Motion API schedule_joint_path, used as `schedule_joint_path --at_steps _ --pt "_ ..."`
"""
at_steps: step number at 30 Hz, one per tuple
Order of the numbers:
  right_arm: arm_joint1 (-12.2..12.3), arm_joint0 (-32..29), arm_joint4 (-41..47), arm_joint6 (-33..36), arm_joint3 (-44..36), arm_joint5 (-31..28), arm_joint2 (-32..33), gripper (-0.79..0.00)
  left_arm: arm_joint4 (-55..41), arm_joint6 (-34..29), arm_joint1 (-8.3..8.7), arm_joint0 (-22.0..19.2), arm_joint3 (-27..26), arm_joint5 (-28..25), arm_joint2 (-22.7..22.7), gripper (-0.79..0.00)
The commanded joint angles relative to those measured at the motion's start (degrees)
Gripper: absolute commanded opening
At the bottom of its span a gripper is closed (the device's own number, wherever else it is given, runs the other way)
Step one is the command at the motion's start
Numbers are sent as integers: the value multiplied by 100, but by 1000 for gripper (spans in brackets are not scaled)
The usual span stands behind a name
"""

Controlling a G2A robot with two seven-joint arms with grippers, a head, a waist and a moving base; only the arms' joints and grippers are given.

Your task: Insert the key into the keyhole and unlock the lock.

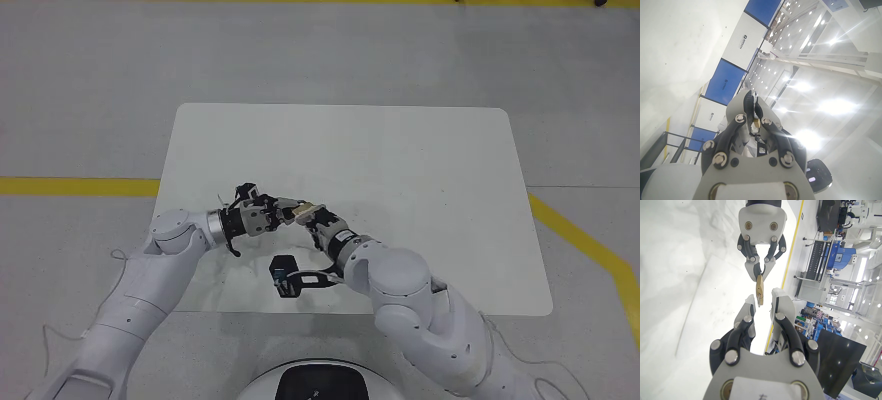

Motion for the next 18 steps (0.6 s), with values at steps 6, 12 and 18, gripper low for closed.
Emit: schedule_joint_path --at_steps 6,12,18 --pt "125 -428 399 -855 -371 -28 635 -677 440 -19 29 0 -99 -575 -62 -785" --pt "334 -751 812 -2264 -242 -268 1409 -785 658 -54 51 31 -233 -1157 -178 -785" --pt "561 -718 624 -3134 236 -268 1428 -785 739 -214 60 33 -306 -1523 -248 -785"
